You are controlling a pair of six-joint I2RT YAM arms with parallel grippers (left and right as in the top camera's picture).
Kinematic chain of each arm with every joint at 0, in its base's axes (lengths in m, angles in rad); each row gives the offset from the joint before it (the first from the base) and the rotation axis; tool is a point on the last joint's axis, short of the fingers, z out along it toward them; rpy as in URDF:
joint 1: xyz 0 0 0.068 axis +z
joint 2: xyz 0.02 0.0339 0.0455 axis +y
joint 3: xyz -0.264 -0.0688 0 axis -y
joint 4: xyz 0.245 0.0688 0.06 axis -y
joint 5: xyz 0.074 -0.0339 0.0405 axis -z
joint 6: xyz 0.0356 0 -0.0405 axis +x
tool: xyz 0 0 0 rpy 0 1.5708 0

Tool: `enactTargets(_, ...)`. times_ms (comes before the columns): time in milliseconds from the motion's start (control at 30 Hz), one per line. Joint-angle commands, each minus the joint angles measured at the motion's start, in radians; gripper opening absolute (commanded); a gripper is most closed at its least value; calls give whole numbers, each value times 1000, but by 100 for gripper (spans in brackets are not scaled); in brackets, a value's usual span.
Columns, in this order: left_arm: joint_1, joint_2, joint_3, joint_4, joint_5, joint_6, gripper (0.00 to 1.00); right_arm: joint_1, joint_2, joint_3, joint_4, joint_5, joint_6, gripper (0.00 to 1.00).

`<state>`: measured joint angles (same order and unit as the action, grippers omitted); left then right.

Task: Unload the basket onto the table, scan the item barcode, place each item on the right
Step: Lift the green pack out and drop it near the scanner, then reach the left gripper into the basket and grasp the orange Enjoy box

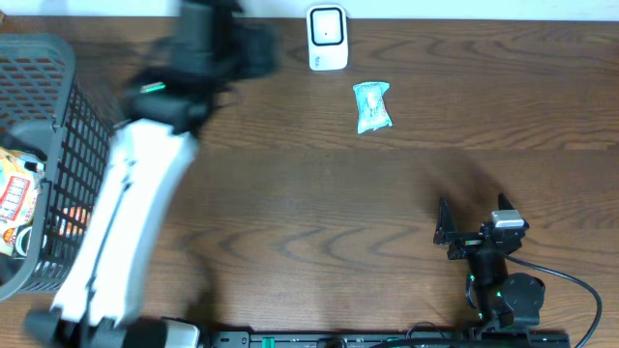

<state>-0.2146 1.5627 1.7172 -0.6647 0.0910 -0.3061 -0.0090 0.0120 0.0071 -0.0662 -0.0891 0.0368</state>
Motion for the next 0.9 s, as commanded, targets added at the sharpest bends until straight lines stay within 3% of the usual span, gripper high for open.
enactTargets(0,193,-111,6,-66,-174,25,68,-3,-5,-1,-5,5,-12,99)
enactTargets(167,498,-183,6,-173,-242,25,71,-3,-5,-1,-5,5,-12,99)
enactTargets(367,798,-147,-26,-299,-242,16,82,-3,-5,-1,-5,5,-12,99)
enactTargets(600,944,-21,-45,-439,-252,-98,88,-3,-5,-1,-5,5,-12,99)
enactTargets(733,961,57,-45,-488,-267,-99,89,-3,-5,-1,-5,5,-12,99)
enactTargets(867,959,152,-45,-510,-142,-90,90,-3,-5,-1,-5,5,-12,99)
